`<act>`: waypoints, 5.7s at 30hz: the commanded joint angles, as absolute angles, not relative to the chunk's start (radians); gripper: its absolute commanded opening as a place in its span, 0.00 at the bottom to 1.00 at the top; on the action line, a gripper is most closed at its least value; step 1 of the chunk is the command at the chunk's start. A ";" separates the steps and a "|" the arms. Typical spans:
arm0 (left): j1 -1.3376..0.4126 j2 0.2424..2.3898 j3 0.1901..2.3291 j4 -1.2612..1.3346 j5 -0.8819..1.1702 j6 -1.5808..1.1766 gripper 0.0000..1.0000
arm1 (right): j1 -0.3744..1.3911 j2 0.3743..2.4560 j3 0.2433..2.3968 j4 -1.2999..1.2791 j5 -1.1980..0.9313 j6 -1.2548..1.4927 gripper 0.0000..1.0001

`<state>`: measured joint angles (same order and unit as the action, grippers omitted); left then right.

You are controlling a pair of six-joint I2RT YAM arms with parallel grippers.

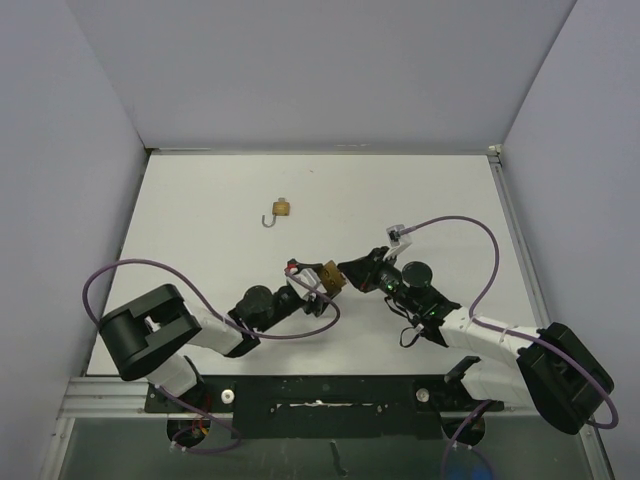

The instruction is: Unlock with the key

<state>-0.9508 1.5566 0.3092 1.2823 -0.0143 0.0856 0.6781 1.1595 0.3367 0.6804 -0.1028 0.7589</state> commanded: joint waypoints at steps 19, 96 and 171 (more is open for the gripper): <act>-0.931 1.472 0.430 1.475 -0.087 0.039 0.00 | 0.712 1.222 0.372 0.641 -0.197 0.806 0.00; -0.979 1.527 0.787 0.693 -0.556 -0.142 0.00 | 0.400 1.085 0.512 0.211 -0.187 0.983 0.61; -0.925 1.452 1.022 0.202 -0.479 -0.823 0.00 | 0.637 1.284 0.407 0.544 0.172 0.685 0.98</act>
